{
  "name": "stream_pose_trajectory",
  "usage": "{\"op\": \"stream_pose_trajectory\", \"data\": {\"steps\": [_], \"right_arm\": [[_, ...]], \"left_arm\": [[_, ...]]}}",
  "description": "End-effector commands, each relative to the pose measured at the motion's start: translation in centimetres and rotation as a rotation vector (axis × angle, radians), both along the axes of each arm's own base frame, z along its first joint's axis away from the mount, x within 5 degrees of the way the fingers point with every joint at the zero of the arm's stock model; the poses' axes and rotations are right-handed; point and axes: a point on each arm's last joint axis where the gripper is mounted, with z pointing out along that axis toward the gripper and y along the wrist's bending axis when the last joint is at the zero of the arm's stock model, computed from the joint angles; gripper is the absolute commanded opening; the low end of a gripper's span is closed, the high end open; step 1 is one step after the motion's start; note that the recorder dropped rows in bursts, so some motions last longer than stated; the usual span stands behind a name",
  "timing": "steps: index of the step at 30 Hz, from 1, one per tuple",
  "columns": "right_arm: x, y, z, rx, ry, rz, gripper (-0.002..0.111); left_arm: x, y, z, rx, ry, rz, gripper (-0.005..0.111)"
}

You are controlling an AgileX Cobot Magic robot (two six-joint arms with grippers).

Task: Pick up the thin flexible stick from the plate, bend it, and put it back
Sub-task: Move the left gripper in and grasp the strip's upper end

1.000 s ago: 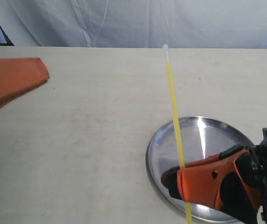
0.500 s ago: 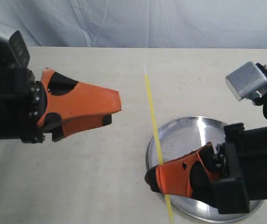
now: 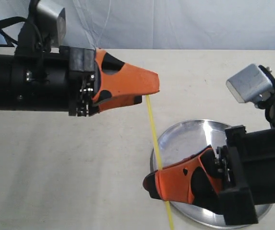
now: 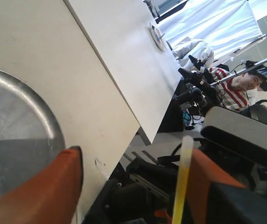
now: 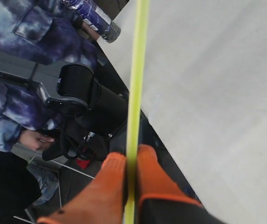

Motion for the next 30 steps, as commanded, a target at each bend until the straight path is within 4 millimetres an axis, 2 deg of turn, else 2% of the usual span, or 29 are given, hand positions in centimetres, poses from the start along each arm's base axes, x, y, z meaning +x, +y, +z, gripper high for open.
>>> {"op": "stream_pose_trajectory", "data": {"steps": [1, 3, 4, 6, 13, 14, 16, 17, 19, 27, 29, 30], "right_arm": [[0.2, 0.1, 0.1, 0.012, -0.002, -0.008, -0.001], [0.3, 0.0, 0.1, 0.014, -0.004, -0.027, -0.001], [0.5, 0.1, 0.0, 0.016, 0.002, -0.039, -0.001], [0.8, 0.1, 0.0, 0.017, 0.003, -0.067, -0.001], [1.3, -0.2, -0.3, -0.023, -0.028, -0.109, 0.001], [1.2, -0.2, -0.4, -0.039, -0.036, -0.102, 0.005], [1.2, -0.3, -0.7, -0.082, -0.059, -0.085, 0.03], [1.2, -0.4, -0.9, -0.1, -0.062, -0.087, 0.051], [1.5, -0.7, -1.2, -0.147, -0.063, -0.119, 0.067], [2.0, 0.0, -2.4, -0.142, 0.081, -0.103, 0.049], [2.3, 0.2, -2.5, -0.123, 0.108, -0.102, 0.042], [2.2, 0.3, -2.6, -0.125, 0.107, -0.086, 0.034]], "left_arm": [[0.6, -1.3, 0.1, -0.005, 0.002, -0.02, 0.051], [0.7, -1.8, 0.2, -0.006, 0.0, -0.037, 0.036], [0.5, -2.3, 0.5, -0.012, -0.005, -0.059, 0.02], [0.0, -2.8, 0.7, -0.016, -0.059, -0.101, 0.001], [-0.3, -3.0, 0.8, -0.023, -0.138, -0.146, 0.0], [-0.3, -3.0, 0.8, -0.022, -0.139, -0.144, 0.0], [-0.3, -3.0, 0.8, -0.022, -0.139, -0.144, 0.0], [-0.3, -3.0, 0.8, -0.022, -0.137, -0.144, 0.0], [-0.3, -3.0, 0.8, -0.025, -0.134, -0.147, 0.0], [0.0, -3.4, 2.4, -0.045, -0.186, -0.136, 0.0], [0.0, -3.7, 2.6, -0.039, -0.2, -0.127, 0.0], [0.0, -3.8, 2.6, -0.029, -0.212, -0.12, 0.0]]}}
